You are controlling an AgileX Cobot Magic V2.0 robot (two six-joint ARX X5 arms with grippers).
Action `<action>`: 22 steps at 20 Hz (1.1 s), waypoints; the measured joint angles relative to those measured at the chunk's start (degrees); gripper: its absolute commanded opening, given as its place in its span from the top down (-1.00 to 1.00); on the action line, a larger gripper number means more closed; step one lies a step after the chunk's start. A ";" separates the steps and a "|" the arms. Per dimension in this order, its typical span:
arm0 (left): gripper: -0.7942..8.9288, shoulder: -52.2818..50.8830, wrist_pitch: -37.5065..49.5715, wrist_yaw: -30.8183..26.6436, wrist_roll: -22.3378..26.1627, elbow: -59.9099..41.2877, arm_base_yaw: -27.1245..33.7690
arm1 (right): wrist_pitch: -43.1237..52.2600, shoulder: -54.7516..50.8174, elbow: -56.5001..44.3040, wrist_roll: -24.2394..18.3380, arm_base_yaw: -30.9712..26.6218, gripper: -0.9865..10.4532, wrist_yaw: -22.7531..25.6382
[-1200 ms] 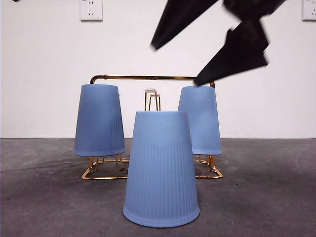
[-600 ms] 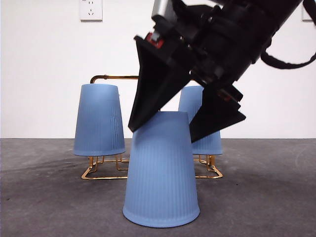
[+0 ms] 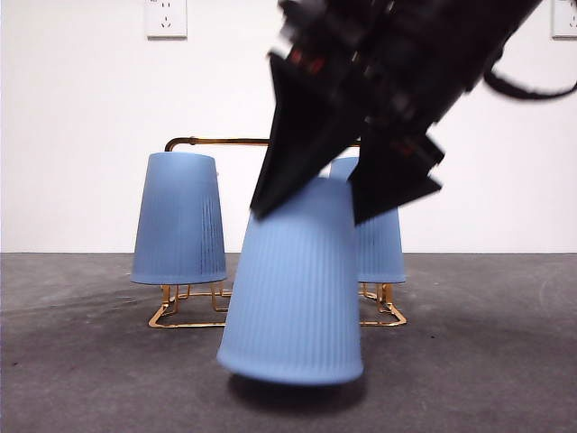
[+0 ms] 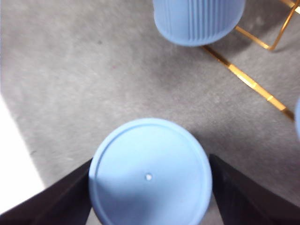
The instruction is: Pick the top cup and place it on cupholder, pick up the mid cup and place it on cupholder, last pick the bottom cup and place it on cupholder.
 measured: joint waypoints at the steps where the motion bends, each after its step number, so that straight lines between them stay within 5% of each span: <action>1: 0.06 0.00 0.15 0.00 0.00 0.00 0.00 | -1.53 -1.09 1.36 0.02 0.00 0.31 0.94; 10: 0.06 0.00 0.22 0.02 0.00 0.00 0.00 | -8.68 -3.61 21.59 -3.23 -0.66 0.31 11.13; 22: 0.06 0.00 0.24 0.00 0.00 0.00 0.00 | -4.26 12.90 25.51 -5.64 -5.60 0.27 9.92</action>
